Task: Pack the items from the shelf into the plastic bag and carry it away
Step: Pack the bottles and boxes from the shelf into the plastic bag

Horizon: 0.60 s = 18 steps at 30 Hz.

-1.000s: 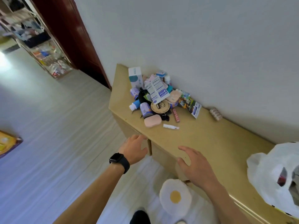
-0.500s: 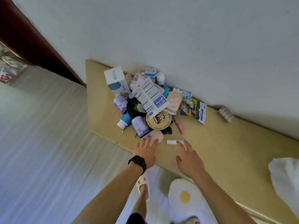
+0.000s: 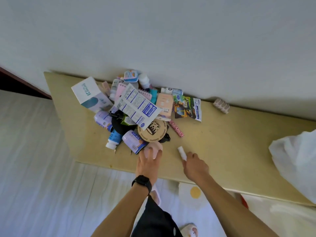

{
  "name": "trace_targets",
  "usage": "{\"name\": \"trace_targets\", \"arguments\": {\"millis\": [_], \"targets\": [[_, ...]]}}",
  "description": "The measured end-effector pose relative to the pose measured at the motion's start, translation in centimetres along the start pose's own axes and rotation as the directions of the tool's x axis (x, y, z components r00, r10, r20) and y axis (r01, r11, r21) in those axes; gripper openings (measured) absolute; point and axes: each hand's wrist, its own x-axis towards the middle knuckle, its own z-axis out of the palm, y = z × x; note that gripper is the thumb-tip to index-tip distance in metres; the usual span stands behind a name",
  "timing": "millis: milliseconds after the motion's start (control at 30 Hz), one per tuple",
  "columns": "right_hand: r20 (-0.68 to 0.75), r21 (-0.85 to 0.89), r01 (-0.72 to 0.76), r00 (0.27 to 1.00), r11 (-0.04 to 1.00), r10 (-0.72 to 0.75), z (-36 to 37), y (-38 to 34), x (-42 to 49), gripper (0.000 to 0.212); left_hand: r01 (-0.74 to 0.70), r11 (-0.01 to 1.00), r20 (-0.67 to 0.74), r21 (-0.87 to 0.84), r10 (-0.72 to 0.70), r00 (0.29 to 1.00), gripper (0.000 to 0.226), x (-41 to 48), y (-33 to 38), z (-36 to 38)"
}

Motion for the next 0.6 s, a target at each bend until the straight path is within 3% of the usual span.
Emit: {"name": "trace_targets", "arguments": {"millis": [100, 200, 333, 433, 500, 600], "targets": [[0.062, 0.198, -0.059, 0.997, 0.978, 0.047, 0.6, 2.3, -1.2, 0.035, 0.034, 0.996, 0.010, -0.080, -0.033, 0.999, 0.060, 0.0, 0.1, 0.6], [0.083, 0.428, -0.102, 0.994, 0.898, 0.074, 0.5, 4.3, -2.9, 0.028, 0.102, 0.984, 0.019, -0.146, -0.100, 0.995, 0.072, -0.4, 0.9, 1.0], [0.029, 0.781, -0.131, 0.984, 0.611, 0.174, -1.6, 6.8, -6.3, 0.019, 0.158, 0.982, 0.131, -0.102, -0.145, 0.981, 0.080, -1.2, 3.1, 0.8], [-0.047, 0.919, -0.063, 0.962, 0.389, 0.269, -4.2, 9.8, -10.1, 0.018, 0.234, 0.939, 0.225, -0.252, -0.179, 0.958, 0.080, -1.6, 5.1, -0.5], [-0.115, 0.953, 0.015, 0.942, 0.304, 0.314, -6.1, 12.8, -13.3, 0.019, 0.284, 0.795, 0.296, -0.536, -0.139, 0.945, 0.073, -1.6, 7.3, -1.7], [-0.230, 0.961, 0.150, 0.898, 0.231, 0.374, -8.7, 18.3, -18.2, 0.019, 0.308, 0.397, 0.330, -0.865, -0.014, 0.944, 0.063, -2.0, 13.2, -5.1]]}}
